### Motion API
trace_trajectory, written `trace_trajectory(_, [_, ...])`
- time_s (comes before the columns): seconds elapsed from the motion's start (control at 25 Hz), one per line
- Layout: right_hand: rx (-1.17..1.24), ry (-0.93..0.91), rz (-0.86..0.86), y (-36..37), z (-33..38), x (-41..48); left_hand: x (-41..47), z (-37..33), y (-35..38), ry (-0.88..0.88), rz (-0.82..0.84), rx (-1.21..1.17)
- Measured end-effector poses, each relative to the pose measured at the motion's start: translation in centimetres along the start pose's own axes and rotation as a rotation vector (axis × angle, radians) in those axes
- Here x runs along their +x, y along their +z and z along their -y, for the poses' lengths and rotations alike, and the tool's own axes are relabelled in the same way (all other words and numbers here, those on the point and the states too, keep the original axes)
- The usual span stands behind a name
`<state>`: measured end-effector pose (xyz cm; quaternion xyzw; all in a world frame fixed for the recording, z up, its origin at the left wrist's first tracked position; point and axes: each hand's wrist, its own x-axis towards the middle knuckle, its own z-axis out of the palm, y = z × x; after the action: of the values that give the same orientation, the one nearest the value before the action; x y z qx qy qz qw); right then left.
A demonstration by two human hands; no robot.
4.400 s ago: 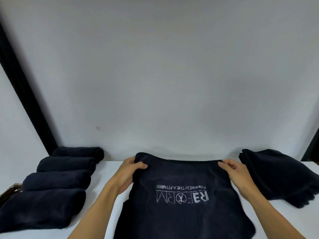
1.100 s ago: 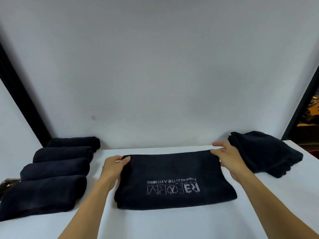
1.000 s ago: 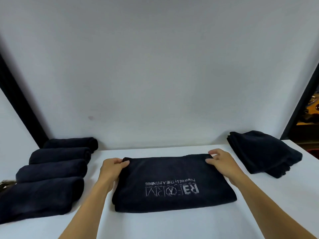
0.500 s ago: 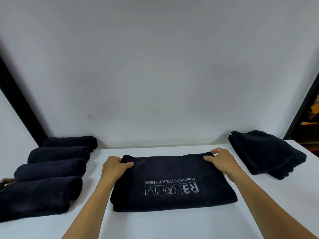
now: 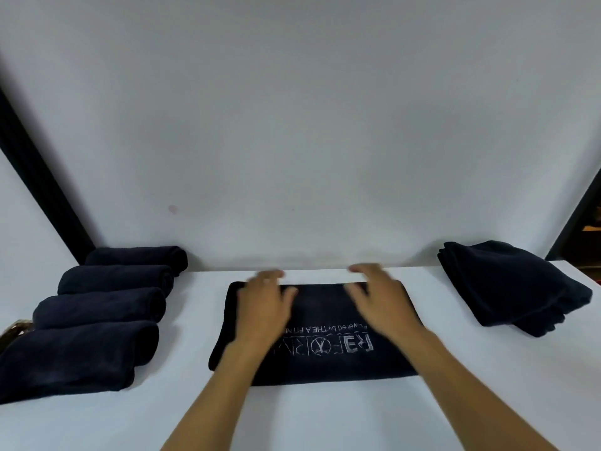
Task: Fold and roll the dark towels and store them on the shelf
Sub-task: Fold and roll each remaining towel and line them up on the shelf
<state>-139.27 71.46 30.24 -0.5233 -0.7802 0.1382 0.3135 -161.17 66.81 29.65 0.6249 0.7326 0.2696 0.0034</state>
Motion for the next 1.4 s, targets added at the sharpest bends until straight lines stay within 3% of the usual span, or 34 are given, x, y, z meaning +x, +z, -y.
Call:
trace_trajectory(0.08, [-0.221,-0.127,0.323,2.5,0.7,-1.2,-1.6,-0.8,1.9,0.137,0.251,0.083])
trace_trajectory(0.12, [-0.312,-0.125,0.391,2.6,-0.4,-1.0,-1.9,0.3,2.0,0.14,0.305,0.136])
trace_trajectory(0.28, [-0.431,0.132,0.4,-1.3,-6.3,1.4,-0.9,6.4,-0.2,-0.025,0.311,0.173])
trace_trajectory(0.36, [-0.476,0.082,0.348,-1.4,-6.4,2.1,-0.8,6.9,-1.0,-0.079,0.169,0.242])
trace_trajectory(0.44, [-0.362,-0.079,0.309,-0.2,-5.2,2.0,-2.2,4.1,-1.2,0.092,0.003,0.25])
trace_trajectory(0.56, [-0.221,-0.065,0.268,-0.1,-4.2,1.1,-7.2,-0.9,0.2,0.566,0.126,0.034])
trace_trajectory(0.64, [-0.345,-0.015,0.236,-1.5,-3.9,0.5,-8.0,-1.0,-0.1,0.658,0.179,-0.022])
trace_trajectory(0.72, [-0.375,0.081,0.268,-3.4,-3.5,-0.8,-7.1,0.8,-1.1,0.565,0.165,0.084])
trace_trajectory(0.8, [-0.308,0.194,0.327,-4.4,-2.3,-2.9,-6.5,2.6,-2.4,0.344,0.2,0.161])
trace_trajectory(0.88, [-0.26,0.253,0.394,-4.4,-0.2,-5.2,-5.9,3.7,-2.8,0.113,0.35,0.162])
trace_trajectory(0.96, [-0.233,0.264,0.477,-4.0,1.8,-7.4,-5.5,3.3,-2.8,0.03,0.39,0.25])
trace_trajectory(1.04, [-0.277,0.211,0.455,-4.1,3.0,-9.4,-6.2,2.2,-2.8,0.123,0.199,0.285])
trace_trajectory(1.12, [-0.281,0.008,0.318,-4.6,3.1,-11.2,-8.7,1.2,-2.5,0.371,-0.021,0.093])
trace_trajectory(1.2, [-0.158,-0.221,0.374,-4.9,3.2,-13.5,-13.1,0.4,-3.1,0.568,0.04,-0.104])
trace_trajectory(1.28, [-0.187,-0.277,0.512,-4.2,2.5,-15.4,-16.4,0.6,-3.1,0.642,0.156,-0.01])
trace_trajectory(1.4, [-0.351,-0.418,0.383,-3.6,1.1,-17.5,-19.2,1.0,-3.6,0.621,0.127,0.104])
